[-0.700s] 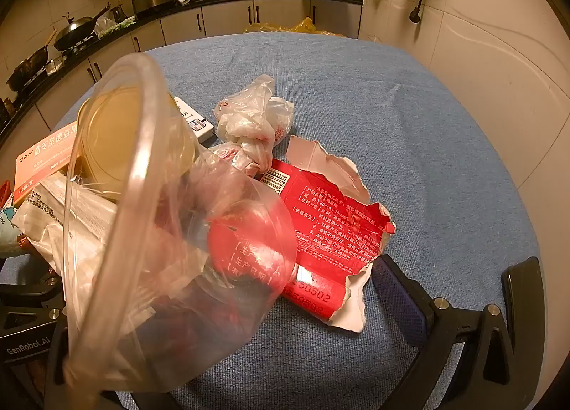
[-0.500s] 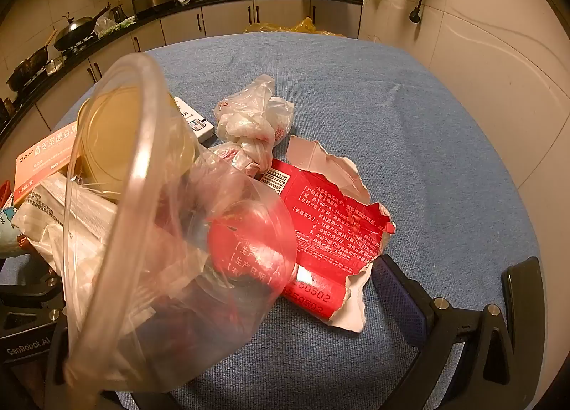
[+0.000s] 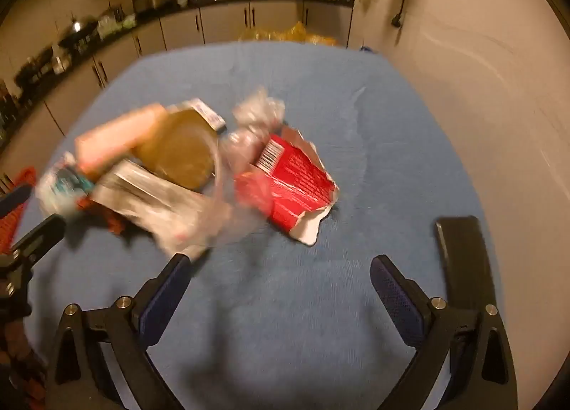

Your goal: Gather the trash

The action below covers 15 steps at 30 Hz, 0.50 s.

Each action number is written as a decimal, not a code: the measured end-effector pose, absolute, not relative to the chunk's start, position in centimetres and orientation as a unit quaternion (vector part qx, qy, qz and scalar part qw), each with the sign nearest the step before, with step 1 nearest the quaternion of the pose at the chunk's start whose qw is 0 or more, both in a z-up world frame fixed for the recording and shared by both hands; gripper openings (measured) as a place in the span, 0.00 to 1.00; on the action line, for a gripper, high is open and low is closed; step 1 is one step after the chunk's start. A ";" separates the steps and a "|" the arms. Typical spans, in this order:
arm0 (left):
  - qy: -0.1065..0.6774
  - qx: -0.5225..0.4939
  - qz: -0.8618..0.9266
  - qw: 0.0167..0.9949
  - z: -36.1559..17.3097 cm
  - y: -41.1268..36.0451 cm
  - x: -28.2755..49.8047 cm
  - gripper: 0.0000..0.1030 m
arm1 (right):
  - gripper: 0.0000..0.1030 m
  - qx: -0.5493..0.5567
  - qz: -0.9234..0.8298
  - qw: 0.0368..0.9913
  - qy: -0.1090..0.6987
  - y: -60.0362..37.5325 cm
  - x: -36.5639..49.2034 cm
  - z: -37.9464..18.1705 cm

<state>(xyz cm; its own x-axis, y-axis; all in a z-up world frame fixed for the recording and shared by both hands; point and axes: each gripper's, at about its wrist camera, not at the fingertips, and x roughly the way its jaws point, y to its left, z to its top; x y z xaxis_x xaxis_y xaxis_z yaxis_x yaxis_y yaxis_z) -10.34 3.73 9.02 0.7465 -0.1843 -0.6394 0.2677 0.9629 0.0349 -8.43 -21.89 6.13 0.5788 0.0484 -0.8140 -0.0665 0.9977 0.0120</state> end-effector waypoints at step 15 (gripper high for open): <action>0.291 0.061 -0.115 0.948 12.7 9.7 -15.0 1.00 | 0.91 -0.013 0.068 0.920 0.385 -16.0 -15.8 12.2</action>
<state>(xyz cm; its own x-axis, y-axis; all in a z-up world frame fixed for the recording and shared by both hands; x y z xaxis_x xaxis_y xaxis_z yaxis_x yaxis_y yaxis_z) -15.03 9.70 12.69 0.8046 -0.1818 -0.5652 0.2527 0.9663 0.0489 -15.76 -16.03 12.20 0.6937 0.1141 -0.7112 -0.1348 0.9905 0.0274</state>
